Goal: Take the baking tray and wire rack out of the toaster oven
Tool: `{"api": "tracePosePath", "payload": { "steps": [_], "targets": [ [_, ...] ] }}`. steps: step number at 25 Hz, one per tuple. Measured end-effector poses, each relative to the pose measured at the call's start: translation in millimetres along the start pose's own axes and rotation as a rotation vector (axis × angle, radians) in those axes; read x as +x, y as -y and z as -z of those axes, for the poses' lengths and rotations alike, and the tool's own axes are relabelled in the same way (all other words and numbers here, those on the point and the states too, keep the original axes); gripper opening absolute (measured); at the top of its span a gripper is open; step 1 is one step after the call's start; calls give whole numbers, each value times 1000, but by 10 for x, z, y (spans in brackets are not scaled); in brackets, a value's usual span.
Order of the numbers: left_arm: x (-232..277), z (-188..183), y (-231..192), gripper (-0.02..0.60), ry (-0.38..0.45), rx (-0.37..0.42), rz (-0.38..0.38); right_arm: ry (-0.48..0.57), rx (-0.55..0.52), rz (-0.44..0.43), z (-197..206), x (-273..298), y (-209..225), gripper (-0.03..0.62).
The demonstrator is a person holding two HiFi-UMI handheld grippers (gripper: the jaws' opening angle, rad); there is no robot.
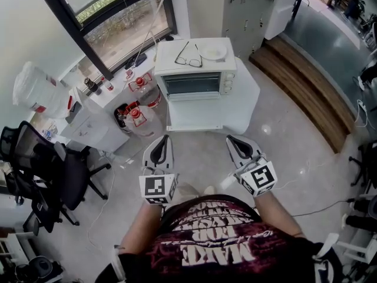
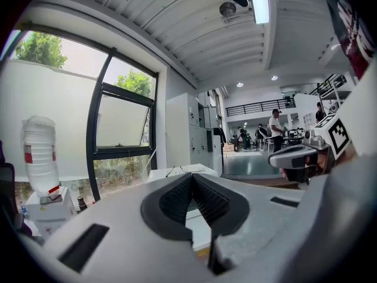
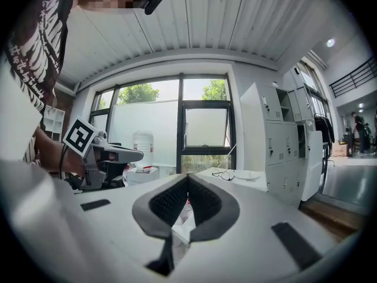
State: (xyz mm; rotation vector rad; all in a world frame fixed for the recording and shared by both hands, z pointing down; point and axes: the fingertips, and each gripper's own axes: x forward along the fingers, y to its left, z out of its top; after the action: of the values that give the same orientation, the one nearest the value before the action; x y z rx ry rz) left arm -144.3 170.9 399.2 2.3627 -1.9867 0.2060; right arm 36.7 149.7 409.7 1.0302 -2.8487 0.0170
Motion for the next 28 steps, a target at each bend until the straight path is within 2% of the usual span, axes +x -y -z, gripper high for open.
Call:
{"api": "tracePosePath", "payload": {
  "steps": [5, 12, 18, 28],
  "targets": [
    [-15, -16, 19, 6, 1, 18, -4, 4, 19, -10, 37, 30, -26, 3],
    [68, 99, -67, 6, -16, -5, 13, -15, 20, -3, 101, 147, -28, 3],
    [218, 76, -116, 6, -10, 4, 53, -17, 33, 25, 98, 294, 35, 3],
    [471, 64, -497, 6, -12, -8, 71, -30, 32, 17, 42, 768, -36, 3]
  ]
}}
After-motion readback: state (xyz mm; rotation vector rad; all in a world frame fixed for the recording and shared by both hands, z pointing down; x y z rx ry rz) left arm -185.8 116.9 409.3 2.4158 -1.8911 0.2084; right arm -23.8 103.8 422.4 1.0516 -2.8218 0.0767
